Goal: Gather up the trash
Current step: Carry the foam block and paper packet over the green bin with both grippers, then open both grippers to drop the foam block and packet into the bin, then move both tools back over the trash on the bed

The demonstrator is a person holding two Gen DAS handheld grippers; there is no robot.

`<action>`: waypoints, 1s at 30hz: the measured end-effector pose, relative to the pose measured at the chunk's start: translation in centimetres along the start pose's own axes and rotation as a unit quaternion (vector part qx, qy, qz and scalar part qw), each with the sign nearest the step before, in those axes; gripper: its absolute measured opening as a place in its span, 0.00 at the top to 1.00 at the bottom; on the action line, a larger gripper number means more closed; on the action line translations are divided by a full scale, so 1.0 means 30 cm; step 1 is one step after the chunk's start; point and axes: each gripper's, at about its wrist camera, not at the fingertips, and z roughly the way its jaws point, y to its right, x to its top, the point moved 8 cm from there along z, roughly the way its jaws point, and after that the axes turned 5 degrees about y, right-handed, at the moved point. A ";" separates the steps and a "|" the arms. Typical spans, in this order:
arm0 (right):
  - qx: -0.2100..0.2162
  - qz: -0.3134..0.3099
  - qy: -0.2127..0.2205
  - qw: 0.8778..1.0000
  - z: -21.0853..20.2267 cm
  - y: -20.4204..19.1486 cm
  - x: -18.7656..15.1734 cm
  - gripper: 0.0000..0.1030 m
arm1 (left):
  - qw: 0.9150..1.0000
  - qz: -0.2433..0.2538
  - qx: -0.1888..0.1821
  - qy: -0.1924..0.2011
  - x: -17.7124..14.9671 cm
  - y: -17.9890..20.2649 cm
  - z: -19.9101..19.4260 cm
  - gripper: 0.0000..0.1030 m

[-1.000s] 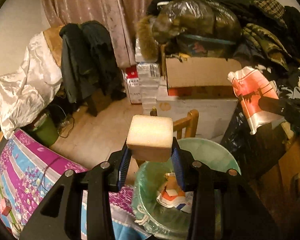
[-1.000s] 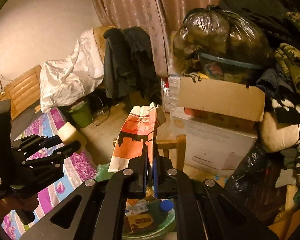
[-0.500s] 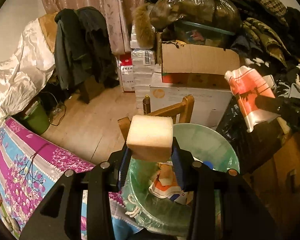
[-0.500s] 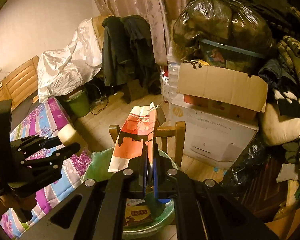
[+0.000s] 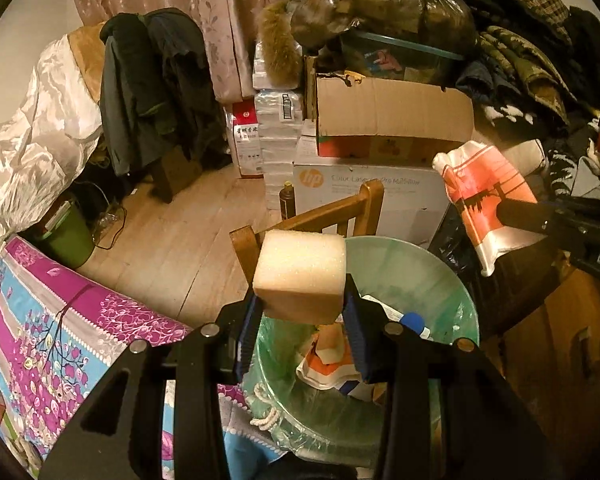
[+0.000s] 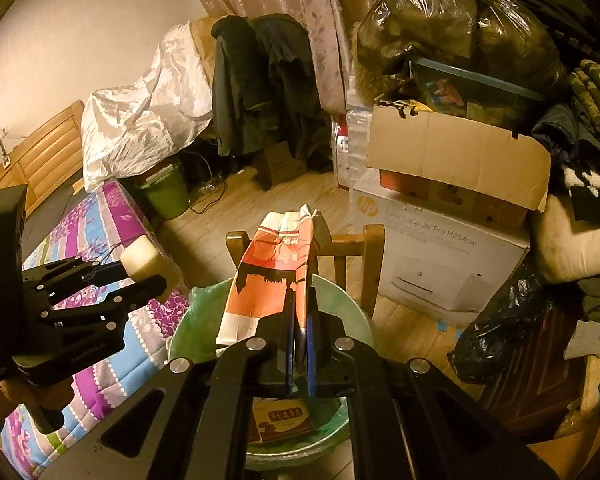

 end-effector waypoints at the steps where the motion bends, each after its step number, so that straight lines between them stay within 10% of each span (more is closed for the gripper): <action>1: 0.002 0.000 0.000 1.000 0.002 -0.003 0.000 0.95 | 1.000 -0.003 -0.002 0.001 0.004 -0.001 -0.001 0.63; 3: 0.007 -0.001 -0.002 1.000 0.010 -0.008 0.001 0.94 | 1.000 -0.009 -0.010 0.003 0.015 0.001 -0.002 0.63; 6: -0.009 -0.002 -0.003 1.000 0.029 0.008 -0.003 0.77 | 1.000 -0.014 -0.015 -0.003 0.020 0.001 0.004 0.26; 21: 0.001 0.002 0.010 1.000 0.024 0.009 -0.011 0.75 | 1.000 -0.019 0.008 0.000 -0.010 -0.029 -0.004 0.27; 30: 0.023 -0.019 0.044 0.999 0.012 -0.121 -0.003 0.75 | 0.995 -0.049 0.091 0.004 -0.158 -0.209 -0.093 0.26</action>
